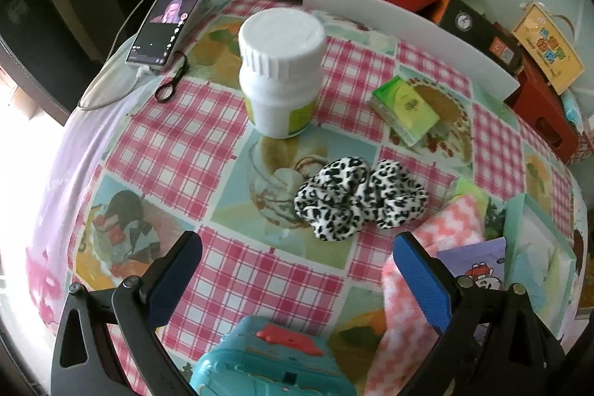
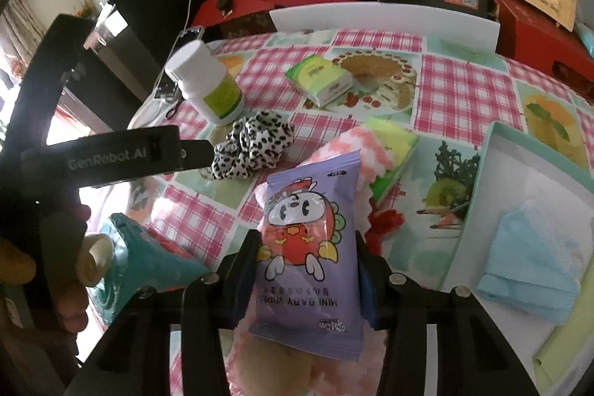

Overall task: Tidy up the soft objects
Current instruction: 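Lift the purple packet with the right tool while the left tool grasps the pink-white towel, then carry the packet over the tray with the right tool while the left tool lifts the towel, then release the packet into the tray with the right tool while the left tool lowers the towel, then open the left tool to drop the towel in the tray, then move both tools to the pile, then grasp the leopard scrunchie with the left tool while the right tool grasps the pink bow scrunchie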

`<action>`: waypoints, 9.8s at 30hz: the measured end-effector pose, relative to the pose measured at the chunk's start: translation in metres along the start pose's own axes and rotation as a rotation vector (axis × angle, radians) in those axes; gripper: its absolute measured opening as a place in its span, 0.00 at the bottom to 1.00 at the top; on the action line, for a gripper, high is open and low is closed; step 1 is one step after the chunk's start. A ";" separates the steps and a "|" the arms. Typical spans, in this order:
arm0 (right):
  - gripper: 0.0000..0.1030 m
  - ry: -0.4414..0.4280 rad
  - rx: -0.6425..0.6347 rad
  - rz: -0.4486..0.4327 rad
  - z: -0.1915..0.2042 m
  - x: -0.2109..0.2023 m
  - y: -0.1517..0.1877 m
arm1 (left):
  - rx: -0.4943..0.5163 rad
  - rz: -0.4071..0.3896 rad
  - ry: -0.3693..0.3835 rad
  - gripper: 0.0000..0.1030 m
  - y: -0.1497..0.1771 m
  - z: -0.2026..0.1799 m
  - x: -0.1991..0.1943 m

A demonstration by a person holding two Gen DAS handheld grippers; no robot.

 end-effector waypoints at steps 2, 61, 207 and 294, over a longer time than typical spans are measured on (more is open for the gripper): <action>0.48 -0.003 0.005 -0.011 -0.001 -0.004 -0.001 | -0.003 -0.007 0.007 0.99 -0.001 -0.002 -0.002; 0.48 0.153 0.269 -0.165 -0.110 -0.090 0.005 | 0.167 0.040 0.217 0.36 0.033 -0.109 0.002; 1.00 0.459 0.507 -0.235 -0.225 -0.189 0.060 | 0.286 -0.174 0.285 1.00 0.059 -0.207 -0.074; 0.70 0.087 0.104 0.009 -0.040 0.028 -0.014 | 0.006 0.014 0.034 0.99 -0.017 -0.066 0.021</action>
Point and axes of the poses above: each gripper's, at about its wrist camera, not at the fingertips, and x roughly the way its jaws point, z to its left, y to its underside, the point moved 7 cm from there along x, roughly the way its jaws point, and after that the axes turned 15 degrees about -y, right-handed, at the moved point
